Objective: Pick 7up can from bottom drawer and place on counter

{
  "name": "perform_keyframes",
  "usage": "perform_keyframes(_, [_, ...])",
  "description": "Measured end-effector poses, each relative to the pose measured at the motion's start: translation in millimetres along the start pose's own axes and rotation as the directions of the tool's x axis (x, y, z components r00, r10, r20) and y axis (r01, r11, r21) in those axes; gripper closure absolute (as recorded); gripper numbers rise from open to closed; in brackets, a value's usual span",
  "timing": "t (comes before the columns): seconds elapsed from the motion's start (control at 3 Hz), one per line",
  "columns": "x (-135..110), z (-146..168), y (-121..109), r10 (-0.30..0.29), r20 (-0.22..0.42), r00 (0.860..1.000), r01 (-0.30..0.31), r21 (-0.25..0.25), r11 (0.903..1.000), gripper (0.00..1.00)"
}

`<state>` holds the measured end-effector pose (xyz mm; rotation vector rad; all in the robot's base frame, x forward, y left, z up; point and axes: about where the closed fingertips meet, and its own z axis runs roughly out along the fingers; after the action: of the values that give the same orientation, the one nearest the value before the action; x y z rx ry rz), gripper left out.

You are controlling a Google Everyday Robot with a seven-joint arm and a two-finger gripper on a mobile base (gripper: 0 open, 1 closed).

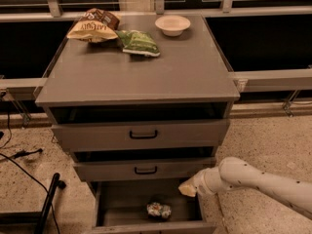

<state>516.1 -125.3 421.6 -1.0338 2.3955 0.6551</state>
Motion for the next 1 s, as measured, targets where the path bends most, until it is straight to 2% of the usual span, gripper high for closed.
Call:
perform_keyframes(0.33, [3, 23, -15, -0.086, 0.032, 0.996, 0.087, -0.031, 0.9957, 1.0])
perform_keyframes(0.67, [7, 38, -28, -0.193, 0.084, 0.978, 0.199, -0.062, 0.9781, 1.0])
perform_keyframes(1.0, [7, 40, -31, -0.247, 0.092, 0.965, 0.253, -0.06, 0.9656, 1.0])
